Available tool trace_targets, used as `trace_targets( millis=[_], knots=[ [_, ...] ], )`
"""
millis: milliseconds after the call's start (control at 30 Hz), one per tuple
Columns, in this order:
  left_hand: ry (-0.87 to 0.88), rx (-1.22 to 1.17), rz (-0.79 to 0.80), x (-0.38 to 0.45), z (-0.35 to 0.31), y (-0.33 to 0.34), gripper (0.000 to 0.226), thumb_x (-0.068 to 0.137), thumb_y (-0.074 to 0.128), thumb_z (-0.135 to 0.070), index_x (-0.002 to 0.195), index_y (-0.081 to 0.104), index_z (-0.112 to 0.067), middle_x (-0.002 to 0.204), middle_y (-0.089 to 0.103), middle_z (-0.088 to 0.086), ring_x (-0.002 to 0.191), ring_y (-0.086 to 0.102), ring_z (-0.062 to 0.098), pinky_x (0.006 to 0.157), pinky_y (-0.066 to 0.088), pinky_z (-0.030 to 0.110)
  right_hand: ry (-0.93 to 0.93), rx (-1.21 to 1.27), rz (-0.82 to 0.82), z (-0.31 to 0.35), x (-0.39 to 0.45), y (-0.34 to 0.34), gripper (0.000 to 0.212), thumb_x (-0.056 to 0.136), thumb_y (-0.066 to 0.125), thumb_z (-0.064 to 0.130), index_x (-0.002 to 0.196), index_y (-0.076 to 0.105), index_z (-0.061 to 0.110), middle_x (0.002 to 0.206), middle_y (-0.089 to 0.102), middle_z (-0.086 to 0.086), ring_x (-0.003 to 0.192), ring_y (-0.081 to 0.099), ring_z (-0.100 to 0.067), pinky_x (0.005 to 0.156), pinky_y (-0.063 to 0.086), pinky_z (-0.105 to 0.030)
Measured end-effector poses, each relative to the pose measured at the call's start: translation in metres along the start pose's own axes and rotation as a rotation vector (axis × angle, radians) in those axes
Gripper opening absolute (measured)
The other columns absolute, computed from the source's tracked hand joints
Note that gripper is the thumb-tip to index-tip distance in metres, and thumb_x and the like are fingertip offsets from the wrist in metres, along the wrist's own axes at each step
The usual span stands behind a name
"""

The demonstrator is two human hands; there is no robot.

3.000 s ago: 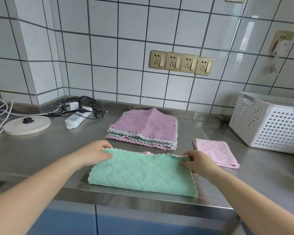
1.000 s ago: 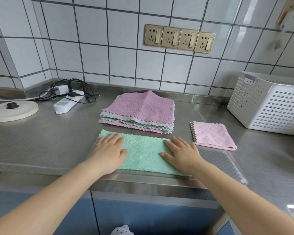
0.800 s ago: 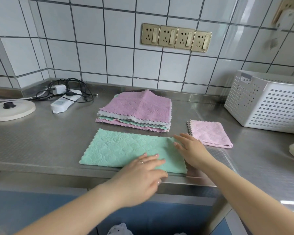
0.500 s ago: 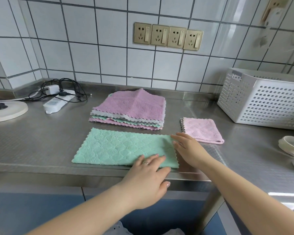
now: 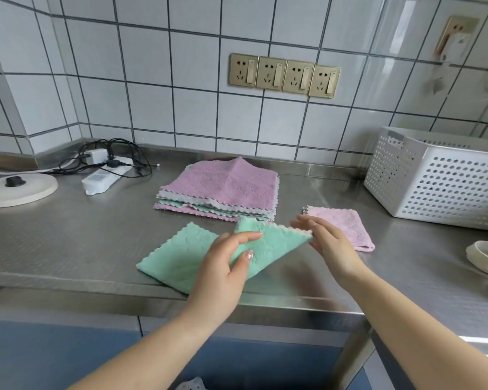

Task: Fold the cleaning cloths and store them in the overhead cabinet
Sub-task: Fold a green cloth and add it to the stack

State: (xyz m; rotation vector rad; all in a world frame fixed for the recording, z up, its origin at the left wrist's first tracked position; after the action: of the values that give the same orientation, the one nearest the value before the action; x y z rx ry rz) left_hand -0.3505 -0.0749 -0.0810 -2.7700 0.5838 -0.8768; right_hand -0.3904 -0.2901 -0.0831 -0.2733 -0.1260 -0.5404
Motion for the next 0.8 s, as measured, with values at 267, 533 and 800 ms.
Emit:
trace_targets(
  millis=[267, 533, 800],
  knots=[
    [-0.435, -0.3, -0.044, 0.002, 0.037, -0.047, 0.044, 0.084, 0.045, -0.013, 0.107, 0.064, -0.044, 0.084, 0.052, -0.003, 0.073, 0.046, 0.015, 0.073, 0.037, 0.023, 0.053, 0.115, 0.207, 0.012, 0.004, 0.056, 0.017, 0.091, 0.056, 0.032, 0.1, 0.068, 0.024, 0.096, 0.071, 0.003, 0.097, 0.064, -0.015, 0.098, 0.048, -0.035],
    [-0.148, 0.804, 0.11, -0.01, 0.056, -0.097, 0.049, 0.084, 0.051, -0.026, 0.133, 0.049, -0.029, 0.123, 0.053, -0.013, 0.1, 0.058, 0.019, 0.096, 0.042, 0.03, 0.026, -0.487, 0.238, 0.011, 0.039, 0.11, 0.042, 0.086, 0.062, 0.04, 0.081, 0.06, -0.002, 0.066, 0.048, -0.002, 0.063, 0.04, -0.015, 0.061, 0.029, -0.028],
    [-0.161, 1.007, 0.164, -0.01, 0.08, -0.108, 0.059, 0.061, 0.059, -0.052, 0.113, 0.065, -0.026, 0.097, 0.066, -0.009, 0.092, 0.067, 0.016, 0.098, 0.04, 0.056, -0.078, -0.908, 0.326, 0.017, 0.056, 0.142, 0.028, 0.091, 0.054, 0.042, 0.099, 0.065, 0.018, 0.091, 0.068, 0.0, 0.083, 0.06, -0.019, 0.073, 0.047, -0.032]
  ],
)
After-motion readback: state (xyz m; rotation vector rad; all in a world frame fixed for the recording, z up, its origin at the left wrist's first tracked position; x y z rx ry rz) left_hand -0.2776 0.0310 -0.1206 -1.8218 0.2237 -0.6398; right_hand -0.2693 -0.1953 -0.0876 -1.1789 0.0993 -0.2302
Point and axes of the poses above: each hand's wrist, its own x-axis towards the middle knuckle, its own y-axis out of the palm, z = x × y, the point moved 2 cm from there along x, towards the middle knuckle
